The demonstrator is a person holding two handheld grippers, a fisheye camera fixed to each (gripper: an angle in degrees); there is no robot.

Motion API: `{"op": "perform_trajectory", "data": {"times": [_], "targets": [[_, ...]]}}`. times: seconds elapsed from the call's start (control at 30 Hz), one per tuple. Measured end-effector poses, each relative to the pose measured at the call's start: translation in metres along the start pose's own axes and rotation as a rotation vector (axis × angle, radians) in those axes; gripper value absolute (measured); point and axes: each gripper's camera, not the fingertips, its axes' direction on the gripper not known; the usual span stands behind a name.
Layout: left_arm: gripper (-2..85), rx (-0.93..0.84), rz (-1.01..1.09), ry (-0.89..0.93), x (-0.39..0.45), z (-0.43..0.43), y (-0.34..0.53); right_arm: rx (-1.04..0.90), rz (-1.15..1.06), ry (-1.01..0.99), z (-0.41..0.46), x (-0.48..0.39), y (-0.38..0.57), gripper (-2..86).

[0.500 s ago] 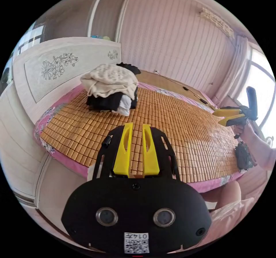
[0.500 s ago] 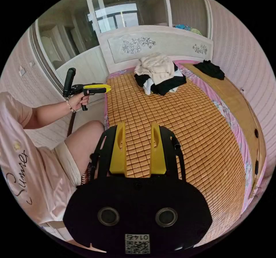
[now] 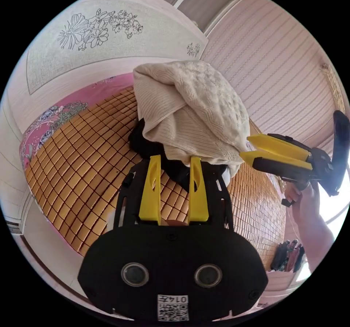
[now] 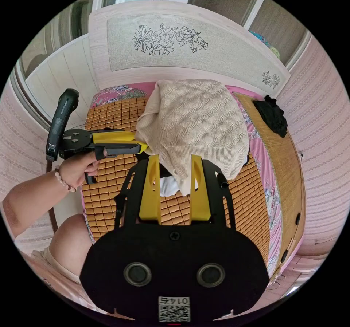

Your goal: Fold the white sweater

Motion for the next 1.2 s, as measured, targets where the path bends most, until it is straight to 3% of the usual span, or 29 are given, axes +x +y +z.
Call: {"op": "perform_trajectory", "data": {"times": [0.13,0.43,0.7,0.8,0.97,1.1,1.2], "targets": [[0.2,0.063,0.052,0.006,0.018,-0.037,0.002,0.059,0.048,-0.067,-0.012,0.024,0.006,2.1],[-1.0,0.335,0.301,-0.034,0.094,-0.193,-0.006,0.457,0.187,-0.249,-0.174,0.118,0.06,0.4],[-1.0,0.533,0.517,0.061,0.18,-0.327,0.013,0.718,0.249,-0.408,-0.299,0.181,0.217,0.3],[-0.9,0.5,0.559,0.126,0.219,-0.334,0.011,0.795,0.245,-0.407,-0.321,0.171,0.307,0.4],[-0.8,0.357,0.907,0.289,0.341,-0.309,0.047,0.771,0.381,-0.372,-0.322,0.123,0.483,0.7],[1.3,0.033,1.016,0.342,0.41,-0.201,0.089,0.481,0.771,-0.25,-0.27,0.101,0.61,1.5],[5.0,-0.174,0.899,0.239,0.403,-0.098,0.112,0.175,0.986,-0.158,-0.213,0.103,0.666,3.3]]}}
